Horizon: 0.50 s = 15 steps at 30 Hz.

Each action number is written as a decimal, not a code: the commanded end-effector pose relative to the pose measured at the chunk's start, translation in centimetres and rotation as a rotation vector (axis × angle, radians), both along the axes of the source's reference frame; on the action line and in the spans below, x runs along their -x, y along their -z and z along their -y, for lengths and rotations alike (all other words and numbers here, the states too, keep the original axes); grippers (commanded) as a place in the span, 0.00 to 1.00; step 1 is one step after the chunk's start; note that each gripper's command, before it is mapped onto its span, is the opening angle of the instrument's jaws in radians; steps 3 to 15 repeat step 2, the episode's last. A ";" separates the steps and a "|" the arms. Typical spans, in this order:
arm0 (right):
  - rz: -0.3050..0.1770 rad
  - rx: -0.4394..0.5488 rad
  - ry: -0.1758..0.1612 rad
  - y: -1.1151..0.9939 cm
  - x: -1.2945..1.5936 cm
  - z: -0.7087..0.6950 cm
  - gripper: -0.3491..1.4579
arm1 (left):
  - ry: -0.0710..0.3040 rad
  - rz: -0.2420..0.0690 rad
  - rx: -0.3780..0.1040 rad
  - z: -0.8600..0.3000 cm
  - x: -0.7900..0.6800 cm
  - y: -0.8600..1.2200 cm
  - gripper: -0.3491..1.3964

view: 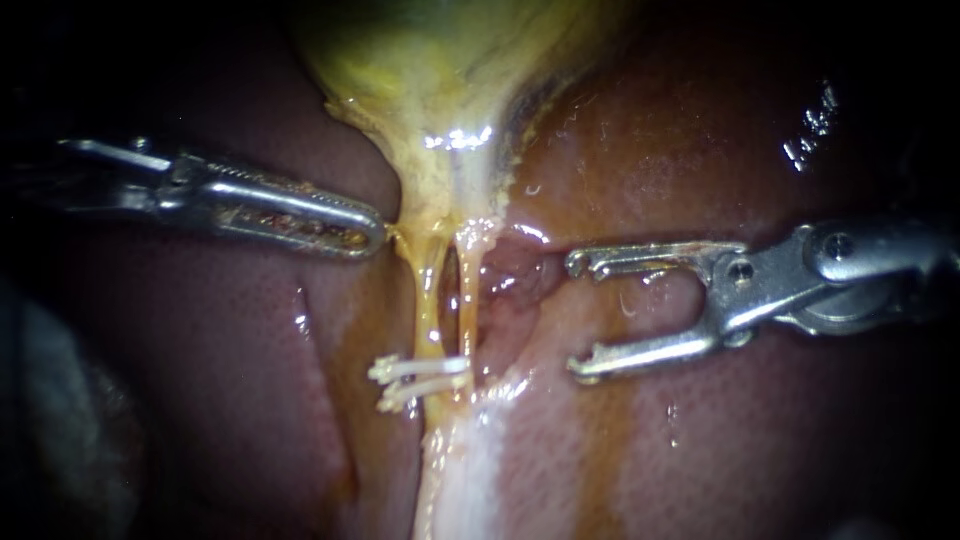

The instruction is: Going back second clip left tube

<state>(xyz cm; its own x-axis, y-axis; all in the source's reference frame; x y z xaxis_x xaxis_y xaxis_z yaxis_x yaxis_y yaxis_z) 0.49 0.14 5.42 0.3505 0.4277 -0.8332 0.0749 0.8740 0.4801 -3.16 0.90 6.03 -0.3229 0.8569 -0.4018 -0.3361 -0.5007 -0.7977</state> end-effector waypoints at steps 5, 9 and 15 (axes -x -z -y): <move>0.001 0.001 -0.003 0.00 0.00 0.00 0.47 | -0.002 0.002 -0.001 -0.01 -0.01 0.01 0.00; 0.001 0.001 -0.003 0.00 0.00 0.00 0.47 | -0.002 0.002 -0.001 -0.01 -0.01 0.01 0.00; 0.001 0.001 -0.003 0.00 0.00 0.00 0.47 | -0.002 0.002 -0.001 -0.01 -0.01 0.01 0.00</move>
